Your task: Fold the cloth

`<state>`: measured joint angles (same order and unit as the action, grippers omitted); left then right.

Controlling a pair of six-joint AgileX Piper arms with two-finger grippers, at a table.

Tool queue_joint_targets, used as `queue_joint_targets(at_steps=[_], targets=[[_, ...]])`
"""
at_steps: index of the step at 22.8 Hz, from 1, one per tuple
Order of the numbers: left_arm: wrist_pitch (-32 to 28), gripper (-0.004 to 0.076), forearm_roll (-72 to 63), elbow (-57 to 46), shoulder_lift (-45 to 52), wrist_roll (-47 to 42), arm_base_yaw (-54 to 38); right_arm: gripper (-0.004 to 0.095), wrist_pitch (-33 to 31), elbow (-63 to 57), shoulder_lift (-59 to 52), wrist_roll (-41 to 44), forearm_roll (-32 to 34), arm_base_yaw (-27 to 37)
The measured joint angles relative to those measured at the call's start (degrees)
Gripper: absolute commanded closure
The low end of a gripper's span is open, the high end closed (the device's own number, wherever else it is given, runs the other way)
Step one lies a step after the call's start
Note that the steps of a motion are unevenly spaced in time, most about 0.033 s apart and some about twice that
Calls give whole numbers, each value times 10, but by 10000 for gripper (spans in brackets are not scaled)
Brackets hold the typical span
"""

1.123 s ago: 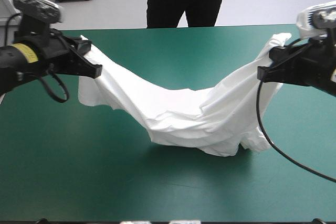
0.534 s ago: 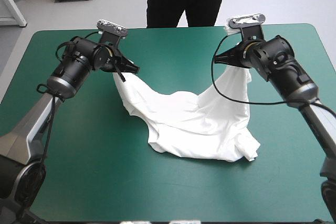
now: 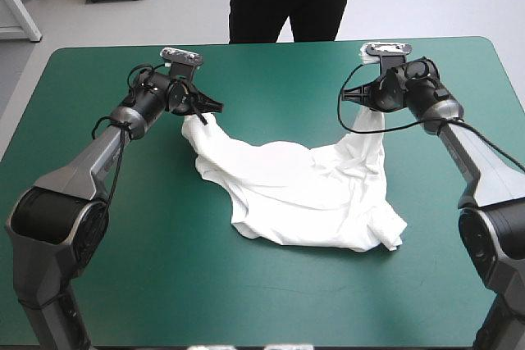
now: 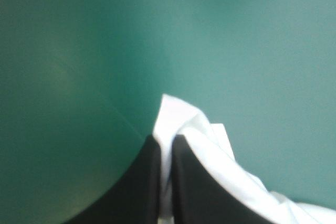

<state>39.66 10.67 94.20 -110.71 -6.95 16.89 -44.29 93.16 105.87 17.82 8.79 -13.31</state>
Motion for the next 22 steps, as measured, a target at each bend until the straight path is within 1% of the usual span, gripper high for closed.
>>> queue_joint_targets(at_steps=[1, 2, 3, 4, 5, 6, 7, 8, 9, 10, 11, 12, 15, 17, 20, 22], targets=[[-12, 730, -14, 0, -15, -5, -10, 915, -1, 9, 10, 0, -2, 4], [-16, 694, -19, 0, -20, -6, -12, 868, -2, 13, 15, 0, -2, 4], [-25, 608, -26, 0, -28, -5, -16, 753, -4, 19, 21, -8, -10, 6], [-31, 540, -28, 0, -32, 1, -16, 675, -7, 21, 24, -21, -25, 6], [-34, 391, -34, 0, -33, 5, -16, 530, -7, 22, 25, -32, -36, 6], [-34, 285, -50, 1, -34, 8, -16, 465, -11, 22, 25, -47, -60, 7], [-28, 162, -63, 4, -34, 9, -16, 394, -18, 23, 25, -56, -73, 7], [-12, 123, -73, 12, -33, 11, -16, 387, -39, 28, 25, -65, -88, 7], [9, 106, -73, 21, -30, 11, -16, 394, -57, 34, 25, -66, -88, 7], [49, 108, -64, 40, -22, 12, -16, 395, -94, 46, 19, -73, -92, 7], [74, 115, -57, 52, -16, 12, -16, 395, -112, 51, 16, -76, -92, 7], [117, 122, -37, 72, -3, 13, -16, 395, -137, 58, 2, -84, -91, 7], [161, 156, -17, 91, 29, 16, -16, 394, -170, 62, -37, -91, -94, 7], [183, 199, -10, 96, 57, 28, -16, 395, -200, 64, -66, -93, -98, 7], [233, 255, -10, 98, 98, 37, -16, 395, -250, 65, -107, -101, -109, 7], [265, 279, -10, 98, 118, 39, -16, 400, -264, 63, -135, -106, -117, 7]])
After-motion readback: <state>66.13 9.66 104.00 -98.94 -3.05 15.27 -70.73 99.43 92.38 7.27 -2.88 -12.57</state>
